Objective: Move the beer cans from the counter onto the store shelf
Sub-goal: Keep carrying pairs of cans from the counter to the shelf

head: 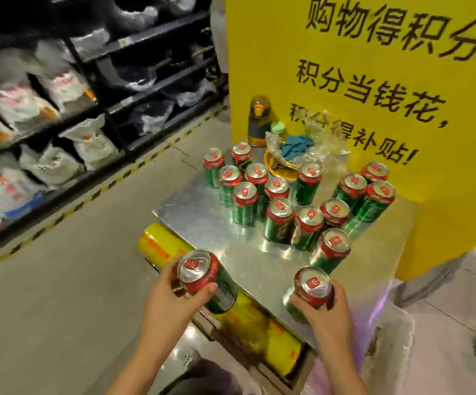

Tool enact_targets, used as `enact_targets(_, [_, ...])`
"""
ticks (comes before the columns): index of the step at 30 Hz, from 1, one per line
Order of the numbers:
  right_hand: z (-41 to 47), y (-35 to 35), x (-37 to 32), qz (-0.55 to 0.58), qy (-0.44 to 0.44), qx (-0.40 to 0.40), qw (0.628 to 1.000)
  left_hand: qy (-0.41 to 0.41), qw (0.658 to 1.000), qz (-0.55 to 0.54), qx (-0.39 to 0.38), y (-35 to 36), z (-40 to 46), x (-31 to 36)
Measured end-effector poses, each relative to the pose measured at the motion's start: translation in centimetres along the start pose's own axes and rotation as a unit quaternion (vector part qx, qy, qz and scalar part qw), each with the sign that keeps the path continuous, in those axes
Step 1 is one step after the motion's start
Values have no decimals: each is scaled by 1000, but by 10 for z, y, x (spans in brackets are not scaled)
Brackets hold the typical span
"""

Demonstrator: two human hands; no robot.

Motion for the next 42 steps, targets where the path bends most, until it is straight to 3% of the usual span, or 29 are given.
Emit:
enact_targets(6, [-23,72,-51,19,-56,-140,988,-13,987,-105,122,-82,-21,4])
enact_targets(11, [-36,166,-83,-2,-112,-260,959,-26,955,-185,232,-159,-23,-9])
enact_targets(17, [-66,305,-113,-11,-143,-359,922,-27,936,-163,310,-272,-17,-27])
enact_targets(22, [-87,403,-131,-9,-136,-391,910,-37,921,-139,361,-356,-7,-47])
enact_targets(28, [-96,498,-157,-22,-142,-424,894,-43,920,-117,371,-433,35,-57])
enact_targets(42, [24,731,-262,-39,-158,-448,879,-17,912,-122,390,-553,280,-46])
Point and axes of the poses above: each hand's wrist, its own z-axis towards the middle knuckle, its own y-axis out of the palm, x = y × z, the point moved 2 cm from there along z, towards the middle knuckle, and after that the axes turned 2 degrees about -x, right-handed, at the moved point
